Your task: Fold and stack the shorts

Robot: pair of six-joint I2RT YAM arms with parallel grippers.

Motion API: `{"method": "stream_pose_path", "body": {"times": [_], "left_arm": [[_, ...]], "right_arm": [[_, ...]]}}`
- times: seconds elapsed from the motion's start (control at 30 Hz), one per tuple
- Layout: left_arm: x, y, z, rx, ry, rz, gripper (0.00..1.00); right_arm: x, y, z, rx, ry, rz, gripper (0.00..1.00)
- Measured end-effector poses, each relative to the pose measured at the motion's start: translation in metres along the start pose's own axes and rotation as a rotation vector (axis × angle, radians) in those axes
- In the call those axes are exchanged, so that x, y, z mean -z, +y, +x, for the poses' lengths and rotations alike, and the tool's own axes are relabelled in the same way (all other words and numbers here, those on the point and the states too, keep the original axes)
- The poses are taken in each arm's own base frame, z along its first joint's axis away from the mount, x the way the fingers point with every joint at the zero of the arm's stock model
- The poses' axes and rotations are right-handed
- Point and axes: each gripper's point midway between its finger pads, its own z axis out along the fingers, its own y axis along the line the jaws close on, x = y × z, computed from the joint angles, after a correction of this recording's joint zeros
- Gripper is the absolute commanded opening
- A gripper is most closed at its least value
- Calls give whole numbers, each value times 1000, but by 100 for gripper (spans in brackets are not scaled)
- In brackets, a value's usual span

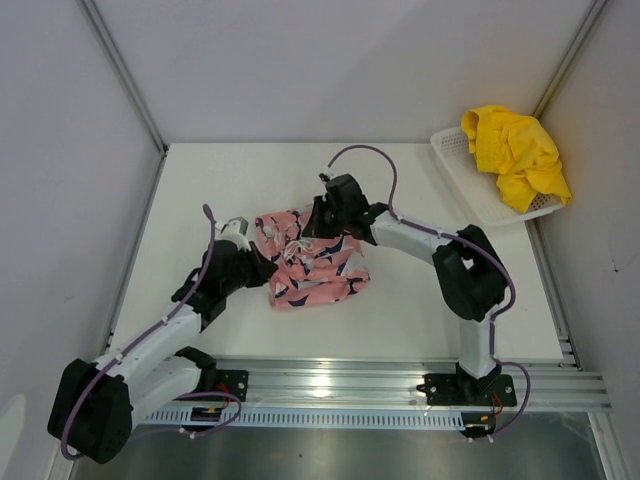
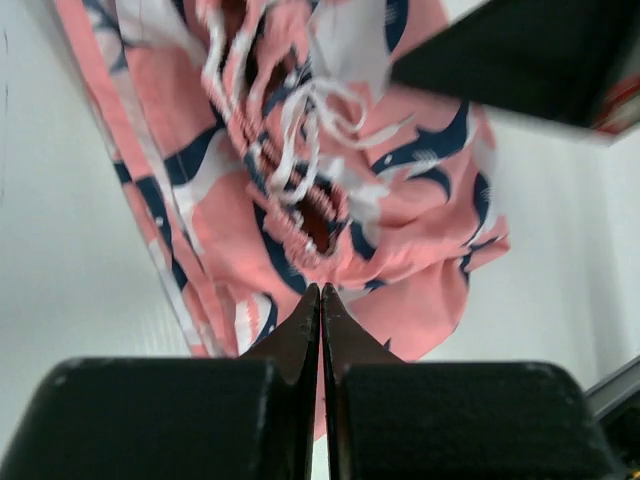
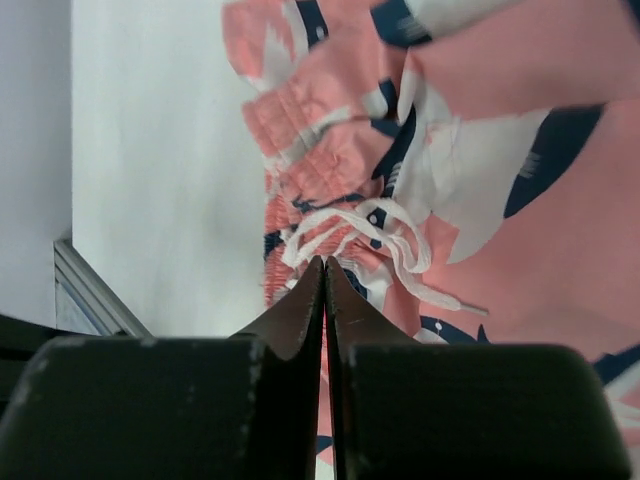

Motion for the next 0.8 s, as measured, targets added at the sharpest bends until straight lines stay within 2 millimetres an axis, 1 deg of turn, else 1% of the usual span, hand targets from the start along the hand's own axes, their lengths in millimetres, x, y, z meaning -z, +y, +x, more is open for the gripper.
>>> {"method": "stream_pose_path", "body": {"times": [0.07,0.17,0.3,0.37,0.43,0.53,0.63,0.73,0.8], "left_arm": [[2,-4,-15,11,-26,12,0],[3,-2,-33,34,-56,11,0],[0,0,-54,54,-76,-2,0],[-3,0,-61,56,-78,-6,0],[-9,0,-64,52,-74,-10,0],[-20,6,-59,58,-52,-24,0],[-31,13,-51,67,-19,-37,0],[-40,14,-46,70,2,-29,0],[-44,16,-44,71,9,-25,0]], "right_arm": [[-13,-4,19,-11,43,-1,0],[-28,-6,47,-11,98,0,0],[-45,4,87,10,150,-11,0],[-50,9,108,26,174,-26,0],[-54,15,125,37,193,-37,0],[-55,25,133,53,190,-73,1],[-51,22,133,43,173,-112,6],[-38,11,126,25,154,-118,8],[-27,8,116,17,133,-120,10]]}}
